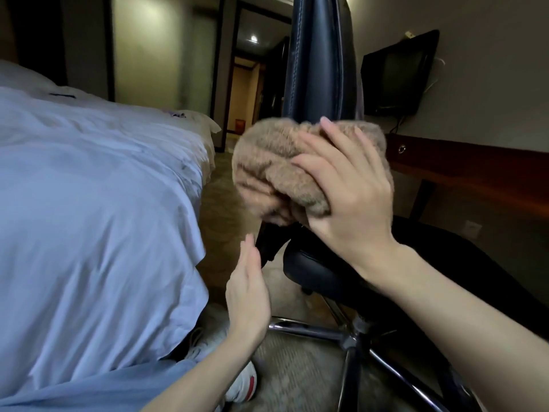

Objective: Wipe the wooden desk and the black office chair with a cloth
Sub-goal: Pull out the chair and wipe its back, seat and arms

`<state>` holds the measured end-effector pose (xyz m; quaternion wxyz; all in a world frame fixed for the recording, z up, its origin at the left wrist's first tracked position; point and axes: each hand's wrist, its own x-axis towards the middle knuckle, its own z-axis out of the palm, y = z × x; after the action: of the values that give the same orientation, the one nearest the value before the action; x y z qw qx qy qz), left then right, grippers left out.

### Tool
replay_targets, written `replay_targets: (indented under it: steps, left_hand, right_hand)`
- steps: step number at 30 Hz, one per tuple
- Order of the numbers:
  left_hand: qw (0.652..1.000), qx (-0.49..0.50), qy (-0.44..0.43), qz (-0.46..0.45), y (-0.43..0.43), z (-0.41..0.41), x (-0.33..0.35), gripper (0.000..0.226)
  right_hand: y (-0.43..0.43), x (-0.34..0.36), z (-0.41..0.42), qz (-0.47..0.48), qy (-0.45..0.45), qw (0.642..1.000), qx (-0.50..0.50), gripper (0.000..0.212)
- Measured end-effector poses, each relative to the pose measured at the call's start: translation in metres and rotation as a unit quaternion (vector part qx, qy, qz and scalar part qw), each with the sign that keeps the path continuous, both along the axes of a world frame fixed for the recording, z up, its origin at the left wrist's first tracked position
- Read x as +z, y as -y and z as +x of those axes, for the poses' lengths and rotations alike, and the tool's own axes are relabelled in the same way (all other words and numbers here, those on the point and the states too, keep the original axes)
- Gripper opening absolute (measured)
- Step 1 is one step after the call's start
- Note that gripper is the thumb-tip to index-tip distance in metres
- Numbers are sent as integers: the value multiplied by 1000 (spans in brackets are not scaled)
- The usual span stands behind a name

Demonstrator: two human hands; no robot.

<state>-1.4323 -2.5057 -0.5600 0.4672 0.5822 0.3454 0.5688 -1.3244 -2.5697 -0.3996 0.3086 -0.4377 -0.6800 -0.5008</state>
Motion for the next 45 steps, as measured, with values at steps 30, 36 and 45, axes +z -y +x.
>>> replay_targets:
  steps: [30,36,45]
  left_hand:
    - [953,-25,-119,279,21,46,54,29]
    - [917,-73,-16,392,95,60,58,13]
    - [673,-113,-515,519,92,72,40,94]
  right_hand:
    - [39,-48,118,-382,-557,737,-5,23]
    - [42,-36,111,-307,-627,711,85,12]
    - [69,-20,168,-94,-561,816,-107,17]
